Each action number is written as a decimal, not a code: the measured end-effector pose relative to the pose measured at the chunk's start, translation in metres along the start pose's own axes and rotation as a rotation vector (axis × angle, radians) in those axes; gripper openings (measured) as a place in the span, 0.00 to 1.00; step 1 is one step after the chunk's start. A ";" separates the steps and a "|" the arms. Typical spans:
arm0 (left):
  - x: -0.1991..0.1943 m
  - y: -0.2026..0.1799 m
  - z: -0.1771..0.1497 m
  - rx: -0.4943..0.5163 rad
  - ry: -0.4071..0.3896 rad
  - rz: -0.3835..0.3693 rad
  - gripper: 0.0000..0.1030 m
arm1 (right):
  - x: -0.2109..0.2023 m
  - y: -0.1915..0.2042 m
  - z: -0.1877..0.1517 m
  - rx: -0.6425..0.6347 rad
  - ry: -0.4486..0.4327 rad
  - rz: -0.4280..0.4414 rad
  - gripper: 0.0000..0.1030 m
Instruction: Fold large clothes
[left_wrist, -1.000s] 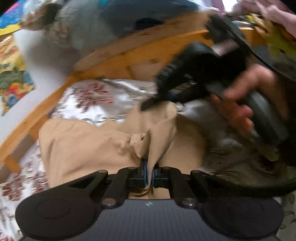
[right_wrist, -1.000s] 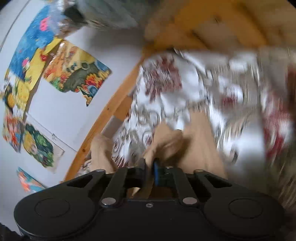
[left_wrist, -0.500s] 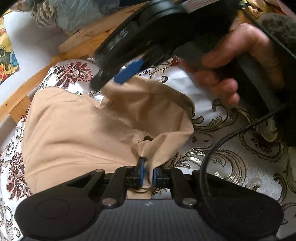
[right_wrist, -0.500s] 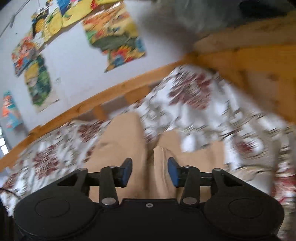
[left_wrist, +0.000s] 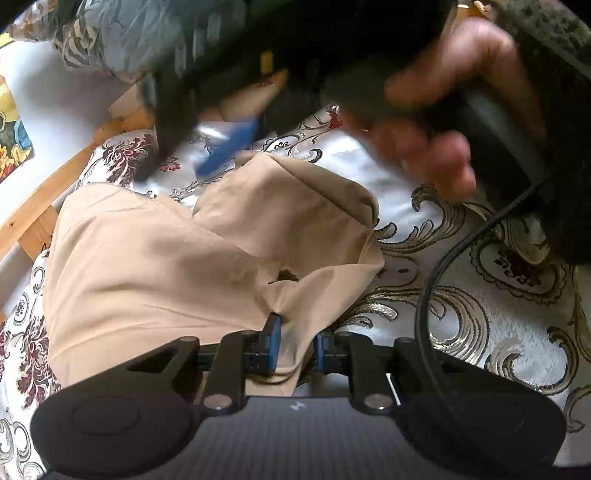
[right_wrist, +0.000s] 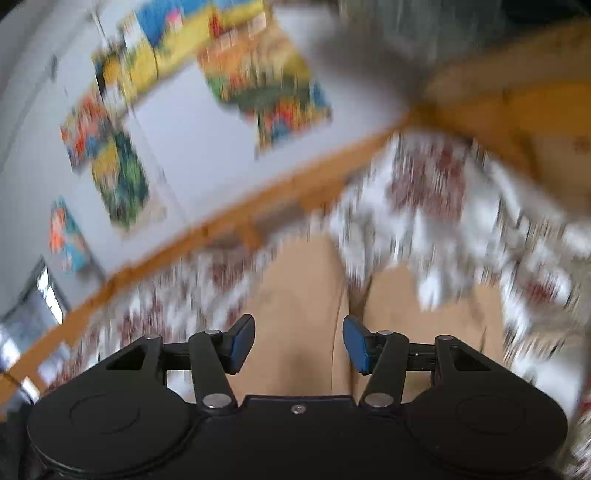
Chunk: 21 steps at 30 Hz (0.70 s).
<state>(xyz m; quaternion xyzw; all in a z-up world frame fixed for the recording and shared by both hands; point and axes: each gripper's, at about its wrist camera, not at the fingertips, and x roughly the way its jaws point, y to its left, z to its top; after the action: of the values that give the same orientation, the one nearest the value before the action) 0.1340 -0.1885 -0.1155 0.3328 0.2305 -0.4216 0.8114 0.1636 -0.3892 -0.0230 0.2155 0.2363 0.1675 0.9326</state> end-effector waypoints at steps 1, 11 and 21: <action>0.000 -0.001 0.000 0.000 -0.003 0.002 0.18 | 0.009 -0.001 -0.004 0.000 0.046 -0.023 0.54; -0.034 0.014 -0.005 -0.146 -0.027 -0.097 0.44 | 0.047 -0.019 -0.028 0.150 0.179 -0.008 0.10; -0.125 0.103 -0.036 -0.643 -0.209 0.078 0.51 | -0.005 -0.013 -0.012 0.115 0.058 -0.117 0.05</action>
<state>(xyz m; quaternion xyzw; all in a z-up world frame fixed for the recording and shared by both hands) 0.1494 -0.0516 -0.0223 0.0237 0.2543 -0.3277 0.9096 0.1565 -0.3986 -0.0372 0.2497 0.2846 0.1049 0.9196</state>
